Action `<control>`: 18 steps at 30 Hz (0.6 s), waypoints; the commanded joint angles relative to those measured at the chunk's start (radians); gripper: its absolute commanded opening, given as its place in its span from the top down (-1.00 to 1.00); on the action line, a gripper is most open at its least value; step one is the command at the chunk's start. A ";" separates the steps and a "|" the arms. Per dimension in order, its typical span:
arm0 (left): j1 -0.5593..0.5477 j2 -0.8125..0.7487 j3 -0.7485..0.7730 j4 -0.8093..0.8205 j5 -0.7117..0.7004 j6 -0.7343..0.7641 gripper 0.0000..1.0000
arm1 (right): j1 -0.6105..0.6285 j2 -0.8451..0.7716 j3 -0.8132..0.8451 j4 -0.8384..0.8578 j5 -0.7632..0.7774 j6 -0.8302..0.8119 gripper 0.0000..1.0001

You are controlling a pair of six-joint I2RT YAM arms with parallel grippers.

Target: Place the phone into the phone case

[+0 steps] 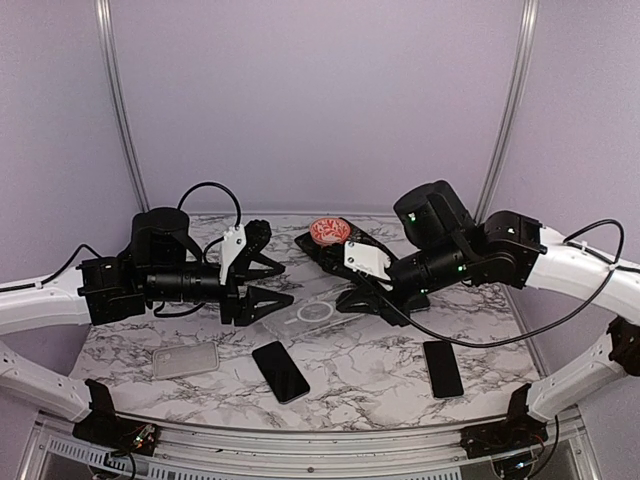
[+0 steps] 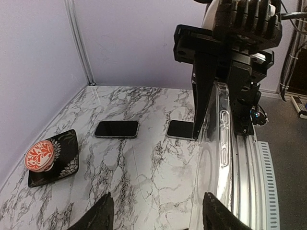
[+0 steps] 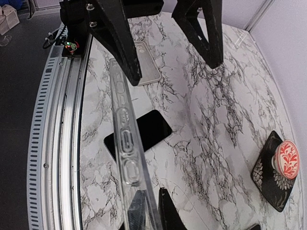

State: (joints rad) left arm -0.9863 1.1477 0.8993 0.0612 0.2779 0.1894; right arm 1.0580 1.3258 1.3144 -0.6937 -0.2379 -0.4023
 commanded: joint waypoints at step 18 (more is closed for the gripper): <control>-0.062 0.031 0.046 -0.033 0.216 0.006 -0.50 | 0.018 0.006 0.067 0.011 0.100 -0.054 1.00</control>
State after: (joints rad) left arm -1.0428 1.1591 0.9085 0.0395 0.4831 0.2008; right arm 1.0760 1.3300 1.3323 -0.7284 -0.1642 -0.4572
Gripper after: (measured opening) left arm 0.760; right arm 0.071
